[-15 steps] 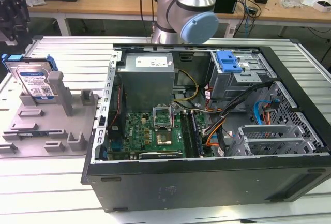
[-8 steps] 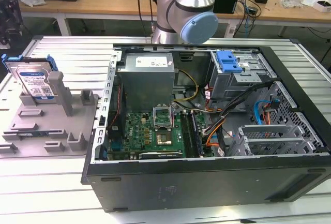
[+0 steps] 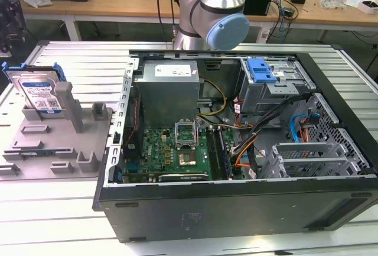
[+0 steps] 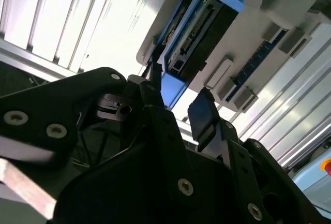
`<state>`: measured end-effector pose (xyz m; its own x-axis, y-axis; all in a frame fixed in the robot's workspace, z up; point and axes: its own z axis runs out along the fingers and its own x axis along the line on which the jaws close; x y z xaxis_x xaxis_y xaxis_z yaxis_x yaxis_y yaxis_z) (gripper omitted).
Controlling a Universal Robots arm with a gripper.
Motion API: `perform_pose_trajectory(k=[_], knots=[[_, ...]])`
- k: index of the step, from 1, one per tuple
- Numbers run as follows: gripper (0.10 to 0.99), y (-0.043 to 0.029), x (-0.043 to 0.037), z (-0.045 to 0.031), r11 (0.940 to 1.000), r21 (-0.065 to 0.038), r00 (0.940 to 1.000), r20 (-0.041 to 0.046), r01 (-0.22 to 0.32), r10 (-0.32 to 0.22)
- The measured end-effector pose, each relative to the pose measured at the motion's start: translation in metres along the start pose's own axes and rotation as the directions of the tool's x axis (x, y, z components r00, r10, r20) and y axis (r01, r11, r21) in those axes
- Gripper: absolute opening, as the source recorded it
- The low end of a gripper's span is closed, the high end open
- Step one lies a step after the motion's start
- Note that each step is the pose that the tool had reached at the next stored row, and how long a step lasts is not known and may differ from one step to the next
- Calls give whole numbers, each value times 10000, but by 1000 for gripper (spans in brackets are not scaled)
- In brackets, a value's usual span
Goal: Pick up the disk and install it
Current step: 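Pick up the disk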
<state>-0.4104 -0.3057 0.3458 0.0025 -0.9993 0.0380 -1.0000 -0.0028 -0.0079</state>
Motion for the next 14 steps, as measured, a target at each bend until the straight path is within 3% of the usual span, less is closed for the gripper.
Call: perform_pose_trajectory(k=[14], knots=[[482, 44, 25, 127, 10000, -2, 10000, -1, 1, -1]])
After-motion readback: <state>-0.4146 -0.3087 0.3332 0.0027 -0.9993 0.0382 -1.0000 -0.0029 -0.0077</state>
